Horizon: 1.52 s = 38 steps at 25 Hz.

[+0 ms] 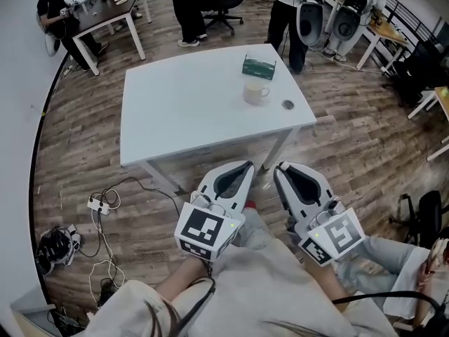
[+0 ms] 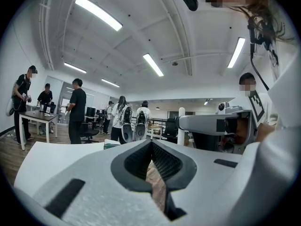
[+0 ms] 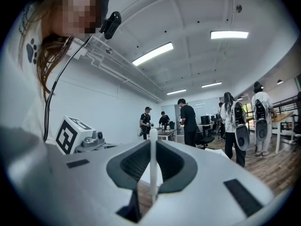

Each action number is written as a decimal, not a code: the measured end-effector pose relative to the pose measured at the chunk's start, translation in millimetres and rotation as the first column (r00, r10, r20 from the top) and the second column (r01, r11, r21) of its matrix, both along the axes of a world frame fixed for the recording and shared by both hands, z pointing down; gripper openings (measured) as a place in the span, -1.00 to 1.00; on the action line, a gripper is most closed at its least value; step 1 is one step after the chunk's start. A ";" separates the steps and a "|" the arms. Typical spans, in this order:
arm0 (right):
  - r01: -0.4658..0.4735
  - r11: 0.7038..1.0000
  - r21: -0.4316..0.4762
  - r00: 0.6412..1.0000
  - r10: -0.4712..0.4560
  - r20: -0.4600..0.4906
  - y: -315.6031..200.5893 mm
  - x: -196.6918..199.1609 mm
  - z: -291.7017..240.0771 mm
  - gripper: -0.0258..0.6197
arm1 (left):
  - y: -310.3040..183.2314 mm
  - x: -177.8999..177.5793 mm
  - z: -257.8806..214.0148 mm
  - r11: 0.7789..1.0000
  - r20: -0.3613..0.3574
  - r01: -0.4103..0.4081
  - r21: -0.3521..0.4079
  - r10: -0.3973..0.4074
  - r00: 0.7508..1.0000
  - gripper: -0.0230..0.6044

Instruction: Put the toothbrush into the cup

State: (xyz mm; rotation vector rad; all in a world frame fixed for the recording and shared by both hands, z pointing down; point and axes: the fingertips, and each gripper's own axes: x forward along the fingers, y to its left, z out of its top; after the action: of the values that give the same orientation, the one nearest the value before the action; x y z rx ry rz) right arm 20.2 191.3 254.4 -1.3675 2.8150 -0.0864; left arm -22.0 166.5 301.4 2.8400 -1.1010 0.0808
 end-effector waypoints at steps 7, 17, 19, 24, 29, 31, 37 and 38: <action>0.008 1.000 0.012 1.000 -0.008 0.007 -44.4 16.3 2.6 -0.77 | -42.4 15.5 2.2 1.000 0.004 0.009 0.000 -0.009 1.000 -0.90; 0.040 0.999 -0.015 0.999 -0.040 0.016 -123.3 28.1 14.7 -0.78 | -116.4 28.9 11.5 0.999 0.002 0.033 -0.014 -0.033 0.999 -0.90; 0.043 0.999 -0.011 0.999 -0.043 0.013 -140.7 32.2 14.3 -0.77 | -133.7 32.0 12.0 0.999 0.000 0.042 -0.019 -0.042 0.999 -0.90; 0.068 0.997 -0.040 0.997 -0.067 0.027 -178.1 41.4 19.1 -0.77 | -170.0 40.1 18.2 0.997 0.003 0.066 -0.040 -0.066 0.998 -0.90; 0.086 0.995 -0.049 0.996 -0.085 0.031 -209.0 54.0 25.2 -0.78 | -200.6 50.2 24.7 0.995 0.009 0.086 -0.049 -0.085 0.996 -0.90; 0.097 0.994 -0.049 0.995 -0.095 0.031 -220.8 58.1 25.1 -0.77 | -212.8 55.2 24.5 0.995 0.007 0.092 -0.049 -0.092 0.996 -0.90; 0.121 0.991 -0.063 0.992 -0.119 0.032 -246.8 65.5 30.8 -0.77 | -238.5 63.4 29.4 0.992 0.008 0.112 -0.060 -0.112 0.994 -0.90; 0.122 0.990 -0.067 0.992 -0.120 0.032 -249.9 66.1 31.9 -0.78 | -241.1 62.8 30.9 0.991 0.009 0.116 -0.065 -0.115 0.993 -0.90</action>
State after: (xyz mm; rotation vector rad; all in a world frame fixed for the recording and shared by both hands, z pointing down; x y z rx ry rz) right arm 86.3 -58.6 286.4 -1.1953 2.8953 -0.2039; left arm 40.7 -74.6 332.3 2.7146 -1.2375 0.1141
